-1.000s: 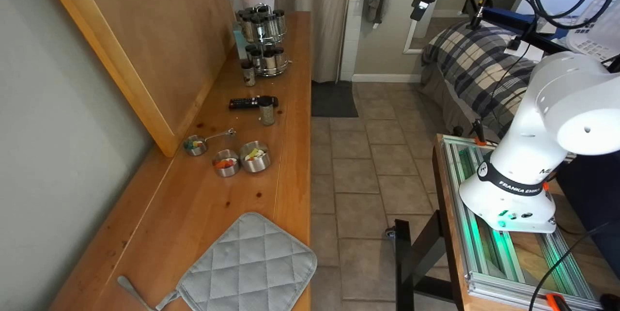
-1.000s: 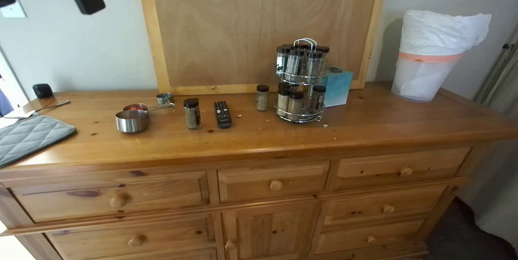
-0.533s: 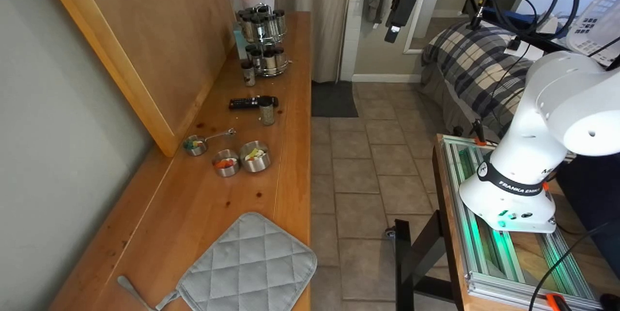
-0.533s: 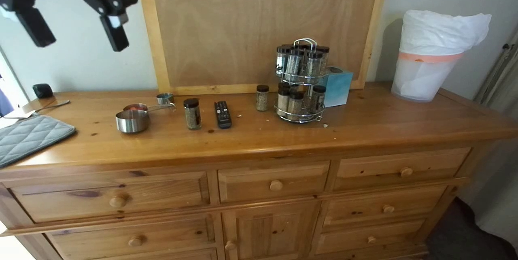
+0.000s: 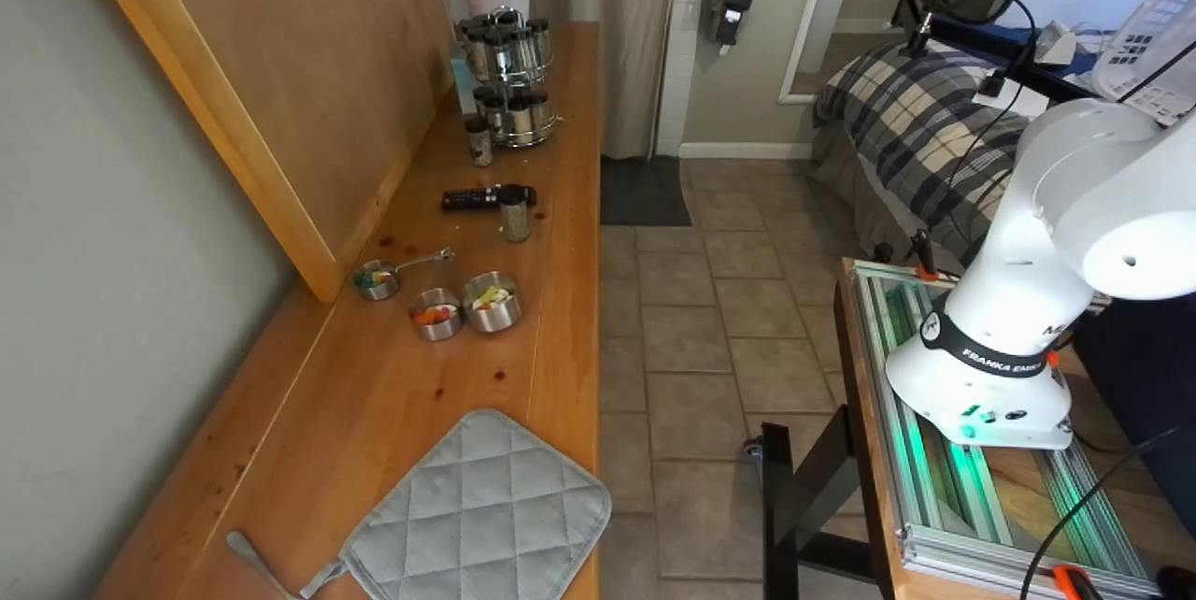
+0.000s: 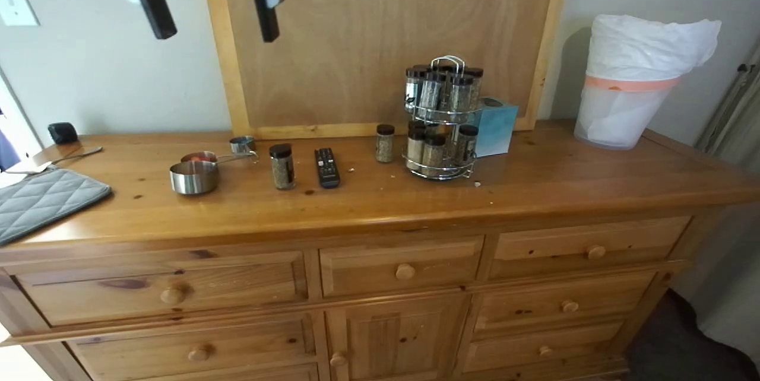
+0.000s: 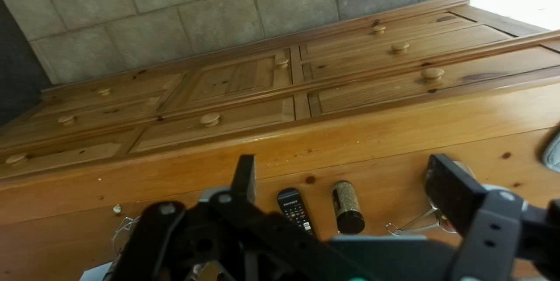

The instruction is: Move the seasoning rack to the left, pick up the container on the left and put it on the bottom compartment of the seasoning rack

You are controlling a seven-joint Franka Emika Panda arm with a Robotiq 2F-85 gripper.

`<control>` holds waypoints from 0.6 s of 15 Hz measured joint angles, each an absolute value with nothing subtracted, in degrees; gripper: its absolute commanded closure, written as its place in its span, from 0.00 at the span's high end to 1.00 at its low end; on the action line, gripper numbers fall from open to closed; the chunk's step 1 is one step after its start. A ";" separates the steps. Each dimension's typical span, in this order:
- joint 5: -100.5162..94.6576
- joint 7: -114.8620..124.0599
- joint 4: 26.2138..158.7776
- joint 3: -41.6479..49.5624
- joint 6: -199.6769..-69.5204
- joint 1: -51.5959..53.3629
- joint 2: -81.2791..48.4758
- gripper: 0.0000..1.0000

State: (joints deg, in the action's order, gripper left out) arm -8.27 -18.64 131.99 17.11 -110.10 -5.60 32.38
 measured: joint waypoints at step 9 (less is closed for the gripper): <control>-6.48 -35.94 104.47 22.49 -95.97 -6.05 13.12 1.00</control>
State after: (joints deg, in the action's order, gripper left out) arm -6.48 -35.94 104.47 22.49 -95.97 -6.05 13.12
